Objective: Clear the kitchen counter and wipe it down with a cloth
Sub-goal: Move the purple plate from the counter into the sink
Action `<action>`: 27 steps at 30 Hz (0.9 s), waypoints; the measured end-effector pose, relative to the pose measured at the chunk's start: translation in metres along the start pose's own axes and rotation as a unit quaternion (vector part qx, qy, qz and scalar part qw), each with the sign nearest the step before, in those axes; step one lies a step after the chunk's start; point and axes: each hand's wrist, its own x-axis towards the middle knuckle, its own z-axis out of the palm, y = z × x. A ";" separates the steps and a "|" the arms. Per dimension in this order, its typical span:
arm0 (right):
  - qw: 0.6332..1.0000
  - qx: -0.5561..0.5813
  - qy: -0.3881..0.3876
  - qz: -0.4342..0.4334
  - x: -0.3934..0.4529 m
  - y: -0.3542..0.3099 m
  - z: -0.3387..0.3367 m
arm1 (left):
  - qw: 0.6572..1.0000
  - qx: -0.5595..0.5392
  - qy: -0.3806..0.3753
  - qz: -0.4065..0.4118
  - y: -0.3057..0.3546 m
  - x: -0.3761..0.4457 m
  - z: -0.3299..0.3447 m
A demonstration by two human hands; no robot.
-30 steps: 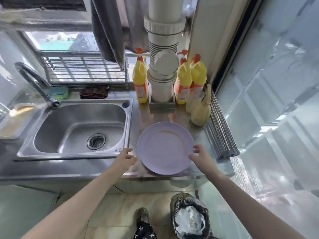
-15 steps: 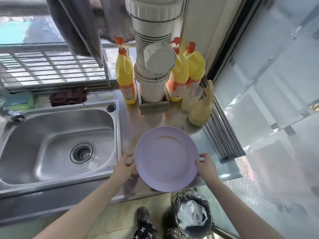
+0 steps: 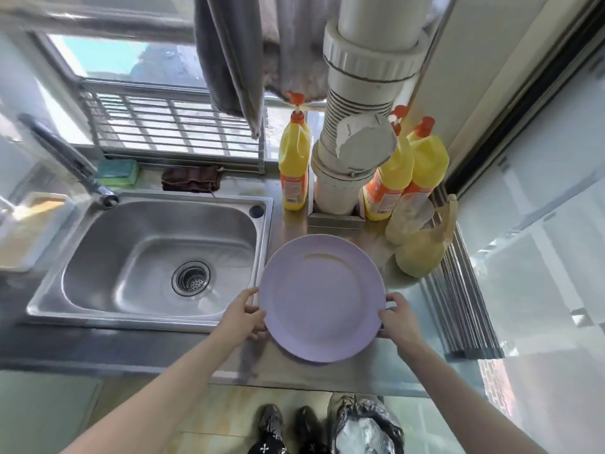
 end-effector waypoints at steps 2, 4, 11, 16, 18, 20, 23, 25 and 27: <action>0.999 -0.017 -0.027 -0.033 0.005 -0.024 0.016 | 0.999 -0.038 0.029 0.004 0.003 -0.008 -0.019; 0.996 -0.029 -0.057 -0.061 0.010 -0.048 0.038 | 0.997 -0.024 0.073 0.019 0.002 -0.014 -0.044; 0.988 -0.027 -0.115 -0.104 0.008 -0.100 0.146 | 0.978 -0.046 0.205 -0.007 -0.020 -0.026 -0.157; 0.986 -0.001 -0.140 -0.089 0.004 -0.122 0.229 | 0.973 -0.039 0.225 -0.014 -0.039 -0.012 -0.227; 0.989 -0.006 -0.124 -0.079 0.010 -0.124 0.260 | 0.976 -0.032 0.216 -0.018 -0.044 -0.003 -0.249; 0.993 -0.015 -0.093 -0.070 0.020 -0.121 0.290 | 0.979 -0.020 0.203 -0.024 -0.048 0.008 -0.269; 0.996 -0.049 -0.051 -0.061 0.030 -0.115 0.327 | 0.979 -0.021 0.200 -0.024 -0.052 0.027 -0.294; 0.996 -0.070 -0.033 -0.044 0.035 -0.108 0.349 | 0.981 -0.017 0.191 -0.024 -0.054 0.039 -0.306; 0.996 -0.080 -0.020 -0.022 0.044 -0.096 0.369 | 0.983 -0.014 0.179 -0.023 -0.055 0.047 -0.313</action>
